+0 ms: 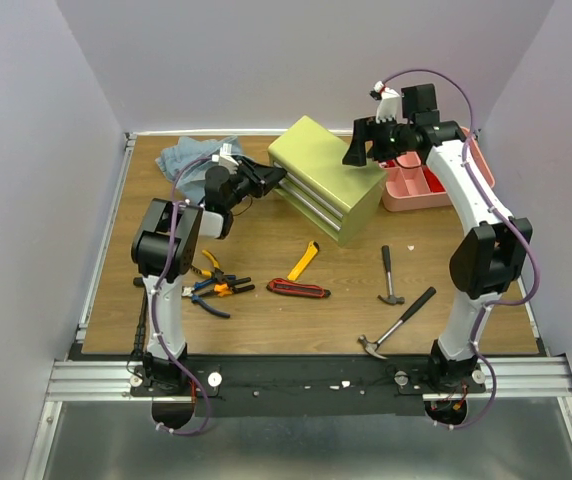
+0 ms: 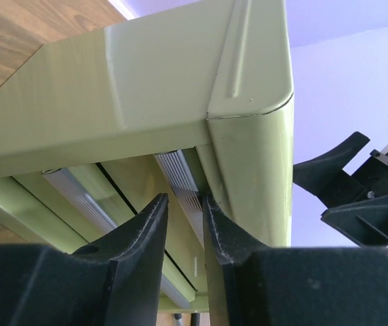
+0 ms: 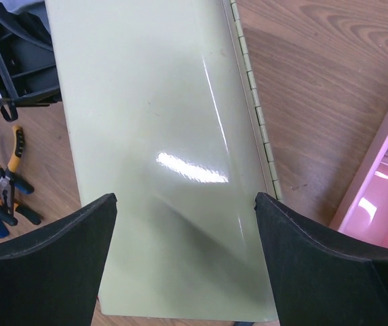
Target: Sort the tools into containers
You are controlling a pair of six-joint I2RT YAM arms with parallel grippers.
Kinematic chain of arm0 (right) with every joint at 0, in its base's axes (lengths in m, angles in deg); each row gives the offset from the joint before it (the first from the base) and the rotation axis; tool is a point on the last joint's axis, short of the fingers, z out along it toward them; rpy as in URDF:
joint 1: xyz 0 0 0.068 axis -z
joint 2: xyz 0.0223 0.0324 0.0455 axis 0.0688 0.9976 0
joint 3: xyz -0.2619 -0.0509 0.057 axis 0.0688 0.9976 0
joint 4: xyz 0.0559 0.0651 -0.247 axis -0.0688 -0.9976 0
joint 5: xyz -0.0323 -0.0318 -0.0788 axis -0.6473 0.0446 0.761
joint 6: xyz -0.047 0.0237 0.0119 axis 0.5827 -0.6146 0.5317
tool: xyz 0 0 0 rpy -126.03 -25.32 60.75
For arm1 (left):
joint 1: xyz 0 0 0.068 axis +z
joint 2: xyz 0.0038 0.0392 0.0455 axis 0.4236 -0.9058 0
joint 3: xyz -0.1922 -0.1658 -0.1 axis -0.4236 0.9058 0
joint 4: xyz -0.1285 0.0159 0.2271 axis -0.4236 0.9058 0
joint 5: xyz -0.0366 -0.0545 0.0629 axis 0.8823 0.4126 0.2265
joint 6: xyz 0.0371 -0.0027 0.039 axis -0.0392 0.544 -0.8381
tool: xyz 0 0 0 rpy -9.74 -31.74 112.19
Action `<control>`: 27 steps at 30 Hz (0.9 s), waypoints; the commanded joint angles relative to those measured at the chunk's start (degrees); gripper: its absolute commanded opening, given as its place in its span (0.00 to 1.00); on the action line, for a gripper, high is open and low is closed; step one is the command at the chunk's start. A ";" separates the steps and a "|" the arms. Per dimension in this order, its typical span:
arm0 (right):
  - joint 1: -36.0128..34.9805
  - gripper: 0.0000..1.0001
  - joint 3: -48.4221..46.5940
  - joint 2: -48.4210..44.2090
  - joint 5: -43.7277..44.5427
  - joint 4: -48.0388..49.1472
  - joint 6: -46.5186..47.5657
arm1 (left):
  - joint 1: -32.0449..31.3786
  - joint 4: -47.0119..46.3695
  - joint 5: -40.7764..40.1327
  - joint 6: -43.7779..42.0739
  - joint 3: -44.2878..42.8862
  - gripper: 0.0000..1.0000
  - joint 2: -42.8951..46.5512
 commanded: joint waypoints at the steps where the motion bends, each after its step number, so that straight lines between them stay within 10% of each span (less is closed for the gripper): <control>1: -2.01 0.90 0.14 1.56 -0.51 -2.27 1.62 | -0.50 -5.76 3.29 2.92 -3.43 0.32 -3.59; 13: -4.91 0.89 -1.87 1.03 -2.09 -1.48 1.53 | -0.77 -10.60 3.56 4.42 -4.68 0.01 -5.53; 27: -6.14 0.88 -2.41 7.09 -0.78 -2.80 2.58 | 2.92 -4.72 6.90 0.21 2.44 0.00 3.08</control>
